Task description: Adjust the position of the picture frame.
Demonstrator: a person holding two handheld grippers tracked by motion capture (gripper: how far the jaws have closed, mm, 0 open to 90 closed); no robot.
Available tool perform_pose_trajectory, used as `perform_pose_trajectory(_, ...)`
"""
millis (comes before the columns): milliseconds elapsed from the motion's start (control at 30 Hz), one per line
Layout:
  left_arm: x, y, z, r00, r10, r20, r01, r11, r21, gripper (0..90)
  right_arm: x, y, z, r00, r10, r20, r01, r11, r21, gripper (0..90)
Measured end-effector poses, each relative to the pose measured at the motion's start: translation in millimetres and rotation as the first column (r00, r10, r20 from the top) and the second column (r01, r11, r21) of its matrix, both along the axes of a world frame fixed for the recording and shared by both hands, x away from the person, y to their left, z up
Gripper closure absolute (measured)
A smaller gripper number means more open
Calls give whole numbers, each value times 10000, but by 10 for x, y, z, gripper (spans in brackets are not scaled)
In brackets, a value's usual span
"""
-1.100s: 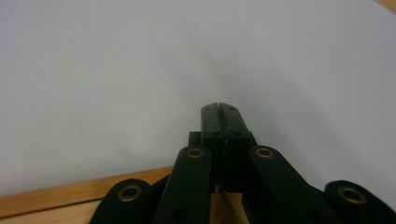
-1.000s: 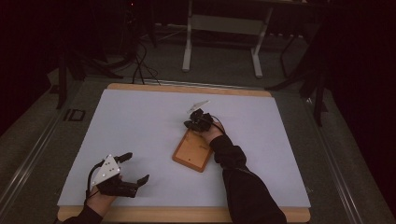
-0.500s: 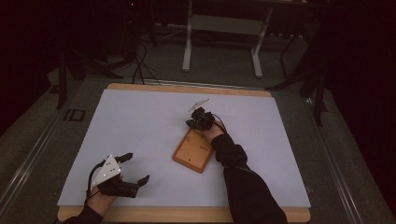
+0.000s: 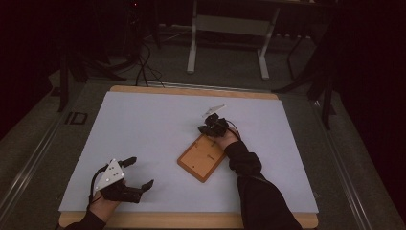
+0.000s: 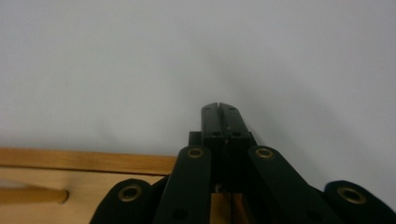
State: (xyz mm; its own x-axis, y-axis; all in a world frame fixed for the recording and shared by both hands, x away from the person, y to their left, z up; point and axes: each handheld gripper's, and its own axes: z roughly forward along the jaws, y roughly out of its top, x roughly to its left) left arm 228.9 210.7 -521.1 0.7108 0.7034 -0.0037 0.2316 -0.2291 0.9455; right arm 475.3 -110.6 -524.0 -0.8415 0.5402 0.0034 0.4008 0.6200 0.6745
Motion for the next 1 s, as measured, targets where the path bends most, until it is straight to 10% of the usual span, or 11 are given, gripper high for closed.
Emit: perform_pose_trajectory(1000,31,-51,-15,9999,-76,-81,76,10000,15,14,-677,-696,-22,9985,-442,-331,459,9977,504,900)
